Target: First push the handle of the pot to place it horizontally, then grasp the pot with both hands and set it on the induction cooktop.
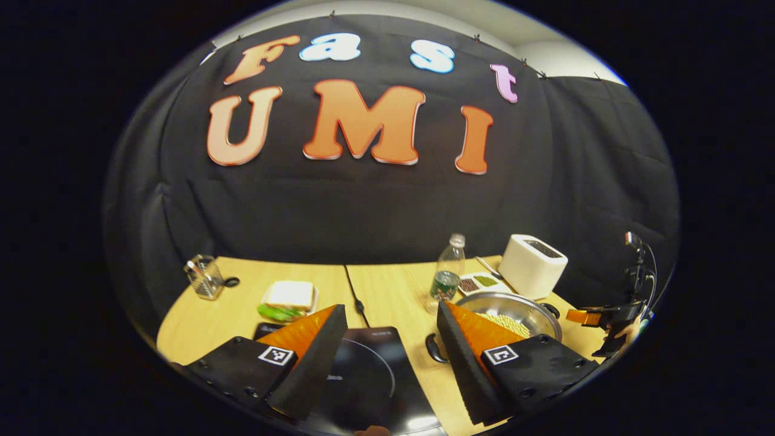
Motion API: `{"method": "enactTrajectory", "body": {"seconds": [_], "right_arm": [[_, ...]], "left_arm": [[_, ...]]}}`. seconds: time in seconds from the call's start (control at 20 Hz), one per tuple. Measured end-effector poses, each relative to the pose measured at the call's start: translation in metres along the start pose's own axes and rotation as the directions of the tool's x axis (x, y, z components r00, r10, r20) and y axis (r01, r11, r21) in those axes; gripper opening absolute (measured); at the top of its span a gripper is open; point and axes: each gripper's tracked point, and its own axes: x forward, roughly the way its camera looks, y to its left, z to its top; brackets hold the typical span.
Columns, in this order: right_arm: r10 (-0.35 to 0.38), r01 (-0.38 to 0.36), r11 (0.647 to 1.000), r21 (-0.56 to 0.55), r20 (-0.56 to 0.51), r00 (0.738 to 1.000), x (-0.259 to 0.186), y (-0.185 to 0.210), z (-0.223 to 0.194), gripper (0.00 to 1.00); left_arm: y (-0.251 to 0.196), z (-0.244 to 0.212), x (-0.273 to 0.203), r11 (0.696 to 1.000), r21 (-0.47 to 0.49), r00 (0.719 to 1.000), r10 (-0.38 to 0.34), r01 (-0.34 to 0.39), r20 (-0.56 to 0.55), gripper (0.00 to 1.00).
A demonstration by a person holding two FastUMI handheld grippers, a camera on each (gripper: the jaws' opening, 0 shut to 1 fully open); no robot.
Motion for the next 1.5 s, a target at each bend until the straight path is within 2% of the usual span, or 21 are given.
{"method": "enactTrajectory", "body": {"seconds": [0.15, 0.25, 0.35, 0.5, 0.9, 1.0, 1.05, 1.15, 1.2, 1.3, 1.35, 1.4, 1.5], "right_arm": [[0.022, -0.021, 0.999, -0.042, 0.018, 1.000, 0.006, 0.012, 0.006, 0.84], [0.032, -0.031, 0.998, -0.054, 0.006, 0.999, 0.015, 0.019, 0.006, 0.90], [0.031, -0.032, 0.998, -0.062, -0.007, 0.999, 0.026, 0.023, 0.006, 0.93], [0.013, -0.015, 0.997, -0.081, -0.028, 1.000, 0.047, 0.022, 0.004, 0.94], [0.034, -0.044, 0.997, -0.067, -0.136, 0.990, 0.088, 0.035, -0.019, 0.93], [0.033, -0.042, 0.997, -0.057, -0.142, 0.989, 0.092, 0.036, -0.021, 0.87], [0.037, -0.045, 0.997, -0.055, -0.140, 0.989, 0.093, 0.036, -0.020, 0.79], [0.040, -0.048, 0.998, -0.050, -0.148, 0.988, 0.091, 0.035, -0.022, 0.75], [0.037, -0.046, 0.998, -0.049, -0.161, 0.986, 0.089, 0.034, -0.025, 0.74], [0.038, -0.046, 0.998, -0.045, -0.167, 0.985, 0.081, 0.033, -0.027, 0.70], [0.036, -0.042, 0.999, -0.034, -0.166, 0.985, 0.078, 0.032, -0.028, 0.66], [0.033, -0.037, 0.999, -0.020, -0.168, 0.985, 0.074, 0.029, -0.031, 0.64], [0.036, -0.036, 0.999, 0.004, -0.180, 0.983, 0.064, 0.028, -0.036, 0.62]], "left_arm": [[-0.025, -0.051, 0.042, 0.999, -0.002, 0.992, -0.035, 0.035, -0.124, 0.99], [-0.044, -0.075, 0.062, 0.998, -0.011, 0.982, -0.060, 0.059, -0.177, 0.99], [-0.053, -0.091, 0.083, 0.997, -0.005, 0.972, -0.079, 0.080, -0.220, 1.00], [-0.057, -0.108, 0.105, 0.997, 0.006, 0.957, -0.068, 0.073, -0.281, 0.98], [-0.072, -0.134, 0.146, 0.996, -0.007, 0.942, -0.086, 0.088, -0.323, 0.98], [-0.076, -0.141, 0.150, 0.997, -0.009, 0.937, -0.080, 0.082, -0.339, 0.97], [-0.072, -0.142, 0.151, 0.998, 0.004, 0.939, -0.058, 0.062, -0.338, 0.97], [-0.061, -0.140, 0.154, 1.000, 0.009, 0.945, -0.008, 0.012, -0.327, 0.92], [-0.062, -0.137, 0.155, 1.000, -0.002, 0.946, -0.015, 0.015, -0.324, 0.77], [-0.060, -0.136, 0.156, 1.000, 0.006, 0.944, -0.018, 0.021, -0.329, 0.69], [-0.060, -0.140, 0.155, 1.000, 0.006, 0.938, -0.013, 0.016, -0.346, 0.70], [-0.062, -0.142, 0.152, 1.000, 0.001, 0.934, -0.011, 0.012, -0.358, 0.65], [-0.065, -0.145, 0.144, 1.000, -0.026, 0.921, -0.016, 0.006, -0.389, 0.67]]}}
